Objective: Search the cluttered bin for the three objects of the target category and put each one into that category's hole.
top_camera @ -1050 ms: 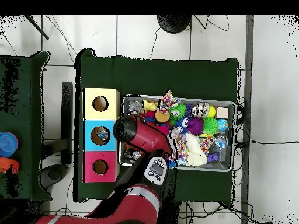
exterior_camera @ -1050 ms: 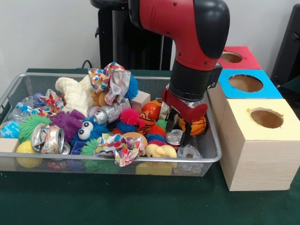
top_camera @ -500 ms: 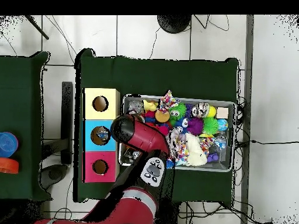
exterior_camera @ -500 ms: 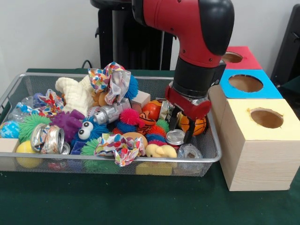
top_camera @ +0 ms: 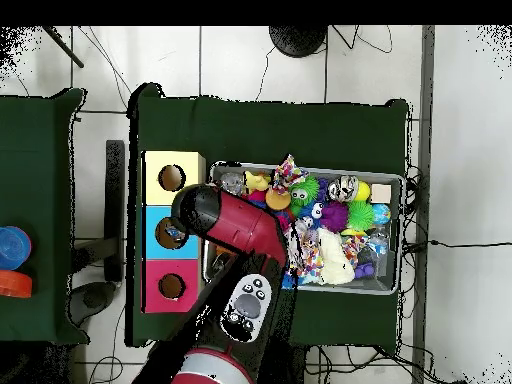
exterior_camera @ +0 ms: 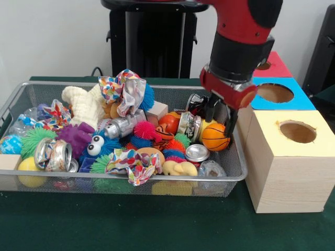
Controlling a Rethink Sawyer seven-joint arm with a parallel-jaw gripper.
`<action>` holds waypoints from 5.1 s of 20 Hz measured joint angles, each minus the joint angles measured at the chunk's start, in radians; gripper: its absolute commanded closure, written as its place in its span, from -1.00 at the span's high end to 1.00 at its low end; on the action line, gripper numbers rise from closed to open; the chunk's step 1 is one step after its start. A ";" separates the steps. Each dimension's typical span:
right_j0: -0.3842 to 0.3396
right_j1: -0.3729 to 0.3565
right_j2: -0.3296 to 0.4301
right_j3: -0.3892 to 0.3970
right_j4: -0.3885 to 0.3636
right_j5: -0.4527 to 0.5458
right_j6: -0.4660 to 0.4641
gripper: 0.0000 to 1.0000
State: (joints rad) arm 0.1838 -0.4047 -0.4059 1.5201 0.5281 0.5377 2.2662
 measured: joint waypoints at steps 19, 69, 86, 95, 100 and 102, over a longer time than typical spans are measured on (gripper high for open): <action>-0.036 0.016 -0.021 -0.080 0.000 -0.002 0.000 1.00; -0.169 -0.017 0.211 0.033 0.057 -0.162 0.000 1.00; -0.190 0.054 0.241 0.018 0.057 -0.380 0.000 1.00; -0.146 0.077 0.194 -0.026 0.057 -0.327 0.000 1.00; -0.152 0.077 0.194 -0.038 0.057 -0.288 0.000 1.00; -0.153 0.075 0.192 -0.040 0.057 -0.279 0.000 1.00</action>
State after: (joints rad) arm 0.0305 -0.3294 -0.2134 1.4803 0.5850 0.2583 2.2662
